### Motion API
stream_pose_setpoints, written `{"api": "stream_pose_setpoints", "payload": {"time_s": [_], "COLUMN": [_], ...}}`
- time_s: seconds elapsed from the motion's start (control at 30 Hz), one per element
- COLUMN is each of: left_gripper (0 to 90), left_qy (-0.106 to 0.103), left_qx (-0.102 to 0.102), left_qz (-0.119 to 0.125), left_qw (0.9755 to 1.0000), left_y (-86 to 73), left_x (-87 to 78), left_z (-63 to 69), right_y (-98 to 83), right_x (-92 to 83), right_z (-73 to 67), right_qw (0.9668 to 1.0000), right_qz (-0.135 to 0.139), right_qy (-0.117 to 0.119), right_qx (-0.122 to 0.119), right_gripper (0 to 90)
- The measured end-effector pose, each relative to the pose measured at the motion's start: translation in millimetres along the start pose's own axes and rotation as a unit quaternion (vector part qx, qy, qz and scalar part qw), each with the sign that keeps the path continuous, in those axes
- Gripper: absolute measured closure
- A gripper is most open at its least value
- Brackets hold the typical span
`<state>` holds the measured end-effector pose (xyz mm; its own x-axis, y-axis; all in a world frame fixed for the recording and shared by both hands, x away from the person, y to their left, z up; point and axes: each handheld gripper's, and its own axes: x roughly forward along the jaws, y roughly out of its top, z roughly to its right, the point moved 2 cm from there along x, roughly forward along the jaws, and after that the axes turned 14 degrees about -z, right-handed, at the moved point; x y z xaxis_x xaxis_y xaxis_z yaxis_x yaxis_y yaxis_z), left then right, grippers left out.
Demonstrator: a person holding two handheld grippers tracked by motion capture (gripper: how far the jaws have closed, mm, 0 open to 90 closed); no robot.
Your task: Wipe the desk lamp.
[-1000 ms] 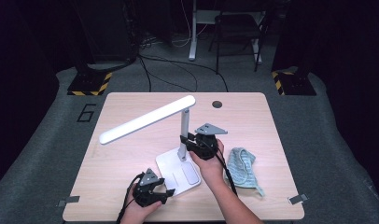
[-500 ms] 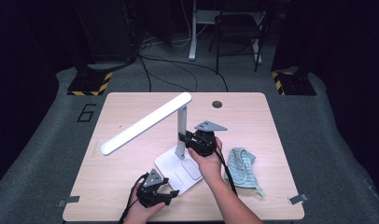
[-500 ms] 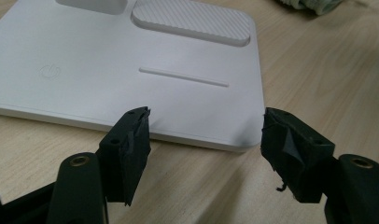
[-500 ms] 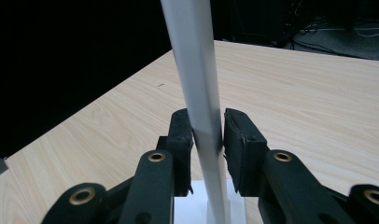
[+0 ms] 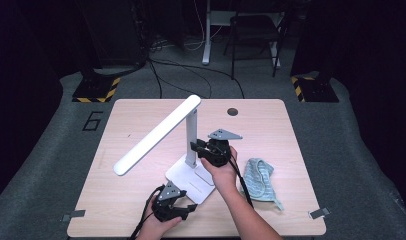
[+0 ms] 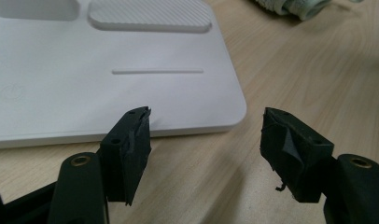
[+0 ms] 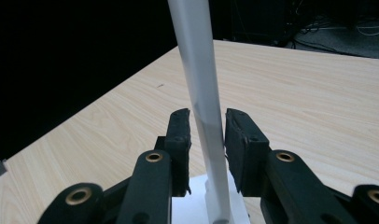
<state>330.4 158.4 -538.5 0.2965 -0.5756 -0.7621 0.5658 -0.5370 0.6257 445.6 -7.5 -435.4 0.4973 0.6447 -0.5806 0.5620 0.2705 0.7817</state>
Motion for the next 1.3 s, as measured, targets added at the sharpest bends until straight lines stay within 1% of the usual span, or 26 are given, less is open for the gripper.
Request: {"api": "stream_pose_setpoints", "payload": {"time_s": [0.03, 0.1, 0.13, 0.17, 0.23, 0.27, 0.33, 0.37, 0.4, 0.43, 0.47, 0.5, 0.53, 0.57, 0.6, 0.63, 0.7, 0.73, 0.77, 0.83, 0.9, 1.0, 1.07, 1.13, 1.23, 1.3], "left_gripper": [33.4, 33.4, 33.5, 33.8, 33.8, 33.9, 33.8, 33.6, 33.2, 32.8, 32.8, 32.3, 32.3, 32.1, 31.9, 30.9, 30.9, 30.8, 30.8, 30.7, 29.6, 29.3, 28.7, 28.6, 28.6, 28.6], "left_qy": [0.005, -0.001, 0.006, 0.0, 0.008, 0.008, 0.014, 0.014, 0.023, 0.023, 0.031, 0.028, 0.035, 0.043, 0.042, 0.046, 0.055, 0.059, 0.068, 0.071, 0.072, 0.08, 0.083, 0.088, 0.084, 0.088], "left_qx": [0.017, 0.011, 0.016, 0.014, 0.02, 0.013, 0.013, 0.003, 0.003, 0.003, -0.006, -0.011, -0.014, -0.02, -0.02, -0.031, -0.026, -0.031, -0.034, -0.036, -0.032, -0.033, -0.031, -0.038, -0.041, -0.042], "left_qz": [-0.008, -0.004, -0.006, -0.011, -0.01, -0.008, -0.003, 0.001, 0.007, 0.007, 0.017, 0.018, 0.023, 0.029, 0.031, 0.037, 0.043, 0.046, 0.047, 0.05, 0.041, 0.051, 0.049, 0.047, 0.039, 0.036], "left_qw": [0.9998, 0.9999, 0.9998, 0.9998, 0.9997, 0.9999, 0.9998, 0.9999, 0.9997, 0.9997, 0.9994, 0.9994, 0.999, 0.9984, 0.9984, 0.9978, 0.9972, 0.9967, 0.996, 0.9956, 0.996, 0.995, 0.9948, 0.9943, 0.9948, 0.9946], "left_y": [0.8, 2.1, 2.7, 2.7, 2.6, 2.5, 2.5, 2.2, 1.6, 1.6, 1.2, 0.6, 0.4, 0.1, -0.1, -0.5, -0.1, 0.2, 0.2, 0.6, 0.6, 2.0, 2.3, 2.0, 2.0, 1.9], "left_x": [-0.6, 1.9, 2.6, 2.4, 0.5, -0.8, -3.5, -6.1, -12.3, -12.3, -15.0, -18.5, -21.6, -24.7, -28.3, -30.0, -33.9, -34.5, -35.0, -34.9, -34.9, -34.7, -33.8, -31.6, -29.4, -27.2], "left_z": [-1.7, -1.9, -3.1, -3.0, -5.7, -6.1, -8.2, -9.1, -14.7, -14.7, -16.9, -19.7, -22.9, -26.2, -30.7, -33.3, -42.6, -46.1, -49.8, -56.1, -62.1, -66.9, -70.8, -73.4, -77.7, -79.9], "right_y": [0.0, 0.9, 2.8, 3.0, 1.9, 0.3, -2.3, -6.3, -14.1, -14.1, -17.2, -26.2, -26.2, -31.0, -36.0, -46.4, -51.8, -57.3, -62.6, -72.9, -81.9, -94.4, -101.8, -110.1, -122.0, -123.8], "right_x": [0.0, 0.1, -1.3, -2.8, -5.6, -7.5, -9.1, -11.0, -14.0, -14.0, -15.6, -19.9, -19.9, -22.2, -24.7, -29.4, -31.4, -33.6, -35.3, -38.3, -39.5, -41.4, -40.1, -38.1, -32.5, -31.8], "right_z": [0.0, -0.1, 1.1, 1.2, 0.4, -0.7, -1.8, -2.6, -3.3, -3.3, -3.4, -3.7, -3.7, -4.4, -4.8, -6.2, -6.9, -7.7, -8.7, -10.6, -11.6, -13.6, -15.4, -17.7, -20.9, -21.7], "right_qw": [1.0, 1.0, 1.0, 1.0, 1.0, 0.9998, 0.9996, 0.9993, 0.9991, 0.9991, 0.999, 0.9987, 0.9987, 0.9986, 0.9981, 0.9975, 0.9971, 0.9965, 0.9962, 0.9961, 0.9961, 0.997, 0.9971, 0.9969, 0.9962, 0.9961], "right_qz": [0.0, -0.006, -0.001, 0.002, 0.003, 0.003, 0.004, -0.001, 0.0, 0.0, 0.003, 0.003, 0.003, 0.002, 0.0, -0.003, -0.007, -0.01, -0.009, -0.011, -0.008, -0.008, -0.013, -0.025, -0.039, -0.041], "right_qy": [0.0, -0.002, 0.004, 0.007, -0.008, -0.016, -0.025, -0.032, -0.039, -0.039, -0.043, -0.047, -0.047, -0.05, -0.058, -0.063, -0.067, -0.074, -0.076, -0.077, -0.078, -0.071, -0.068, -0.067, -0.07, -0.072], "right_qx": [0.0, -0.003, -0.002, 0.003, -0.001, -0.008, -0.013, -0.017, -0.015, -0.015, -0.014, -0.016, -0.016, -0.018, -0.023, -0.032, -0.036, -0.04, -0.042, -0.042, -0.042, -0.03, -0.032, -0.033, -0.035, -0.031], "right_gripper": [70.4, 70.4, 70.1, 68.1, 65.9, 64.5, 62.9, 60.7, 57.2, 57.2, 56.2, 52.7, 52.7, 50.6, 49.6, 47.1, 46.2, 46.0, 45.3, 44.6, 44.2, 44.0, 43.7, 43.3, 42.7, 42.4]}}
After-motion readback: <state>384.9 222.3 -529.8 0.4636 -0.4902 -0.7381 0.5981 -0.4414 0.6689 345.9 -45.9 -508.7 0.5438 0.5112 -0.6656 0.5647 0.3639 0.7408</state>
